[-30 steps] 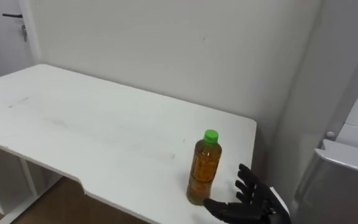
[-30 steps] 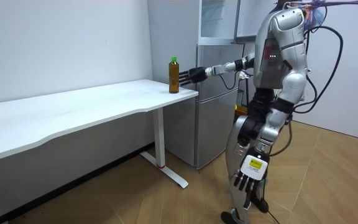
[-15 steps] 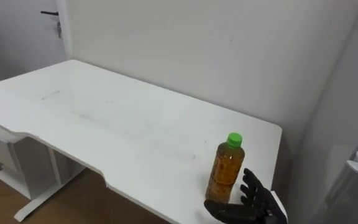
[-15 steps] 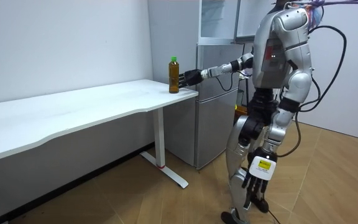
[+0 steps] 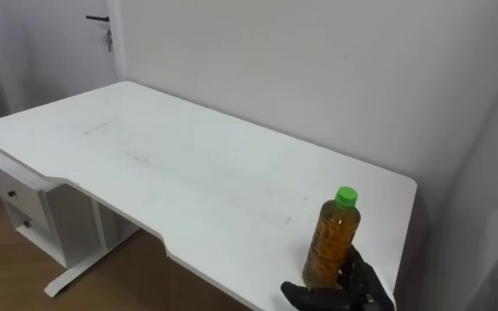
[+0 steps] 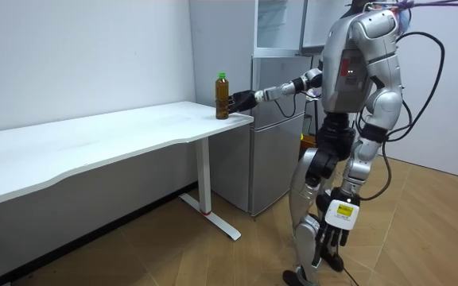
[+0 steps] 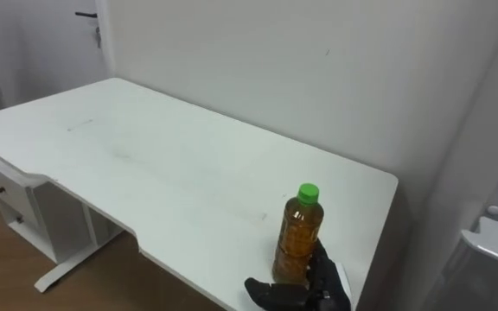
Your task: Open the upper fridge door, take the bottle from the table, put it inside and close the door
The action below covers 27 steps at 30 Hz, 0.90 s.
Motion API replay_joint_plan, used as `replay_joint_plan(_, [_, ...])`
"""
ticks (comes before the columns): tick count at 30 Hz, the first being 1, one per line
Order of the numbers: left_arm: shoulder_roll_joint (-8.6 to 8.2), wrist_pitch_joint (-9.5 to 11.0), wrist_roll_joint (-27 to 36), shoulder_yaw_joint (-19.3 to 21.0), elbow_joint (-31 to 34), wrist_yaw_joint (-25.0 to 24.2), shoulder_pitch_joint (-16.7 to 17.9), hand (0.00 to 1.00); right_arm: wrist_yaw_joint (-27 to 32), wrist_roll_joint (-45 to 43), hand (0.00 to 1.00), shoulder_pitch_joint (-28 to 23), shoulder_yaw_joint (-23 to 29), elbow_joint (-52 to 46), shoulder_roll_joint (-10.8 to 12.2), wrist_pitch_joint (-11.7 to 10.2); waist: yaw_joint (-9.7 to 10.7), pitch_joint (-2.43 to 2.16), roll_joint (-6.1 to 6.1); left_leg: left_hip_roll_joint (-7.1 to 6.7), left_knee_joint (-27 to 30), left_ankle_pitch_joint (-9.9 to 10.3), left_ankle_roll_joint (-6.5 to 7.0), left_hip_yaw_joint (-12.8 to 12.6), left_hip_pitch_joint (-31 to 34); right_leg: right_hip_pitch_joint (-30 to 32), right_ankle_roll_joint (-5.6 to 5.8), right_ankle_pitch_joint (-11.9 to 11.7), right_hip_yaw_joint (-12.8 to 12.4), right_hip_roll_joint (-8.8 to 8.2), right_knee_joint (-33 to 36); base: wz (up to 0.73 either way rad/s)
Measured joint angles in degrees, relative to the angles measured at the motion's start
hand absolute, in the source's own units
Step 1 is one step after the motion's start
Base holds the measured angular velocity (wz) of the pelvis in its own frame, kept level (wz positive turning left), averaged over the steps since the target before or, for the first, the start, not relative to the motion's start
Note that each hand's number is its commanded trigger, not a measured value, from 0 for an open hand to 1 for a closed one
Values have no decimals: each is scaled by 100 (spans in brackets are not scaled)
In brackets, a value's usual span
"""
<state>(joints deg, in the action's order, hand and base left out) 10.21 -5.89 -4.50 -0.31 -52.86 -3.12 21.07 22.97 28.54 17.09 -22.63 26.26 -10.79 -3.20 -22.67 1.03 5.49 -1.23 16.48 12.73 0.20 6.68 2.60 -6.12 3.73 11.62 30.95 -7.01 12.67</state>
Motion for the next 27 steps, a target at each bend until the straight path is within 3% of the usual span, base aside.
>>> replay_joint_plan(3, [39, 7, 7, 5, -4, 7, 0, 0, 132, -2, 0, 43, -2, -2, -26, -6, 7, -6, 59, -17, 28, -4, 1, 54, 69, 32, 5, 4, -8, 0, 0, 7])
replay_joint_plan(6, [104, 22, 9, 1, -9, 6, 9, 0, 284, -1, 0, 209, -1, 5, -40, -47, 7, 32, 123, -23, 38, -14, -2, 72, 83, 33, 5, 4, -23, 4, -1, 3])
replay_joint_plan(11, [224, 58, 36, -4, -3, 22, 81, 0, 453, -2, 0, 326, -41, 45, -69, -133, 16, 51, 184, -40, 26, -13, -2, 126, 85, -29, 5, 4, -15, 7, -6, 6])
replay_joint_plan(20, [247, 137, 46, 13, 9, 22, 145, 0, 646, 97, 0, 364, -70, 289, -206, -302, -29, 53, 190, -44, 104, -13, -5, 154, 116, -66, 4, 3, 62, 13, -29, 2])
replay_joint_plan(27, [349, 143, 60, 29, 147, 23, 191, 0, 699, 383, 0, 427, -69, 298, -374, -338, -100, 17, 241, -43, 108, -16, -9, 152, 123, -61, 2, 2, 68, 13, -29, 0])
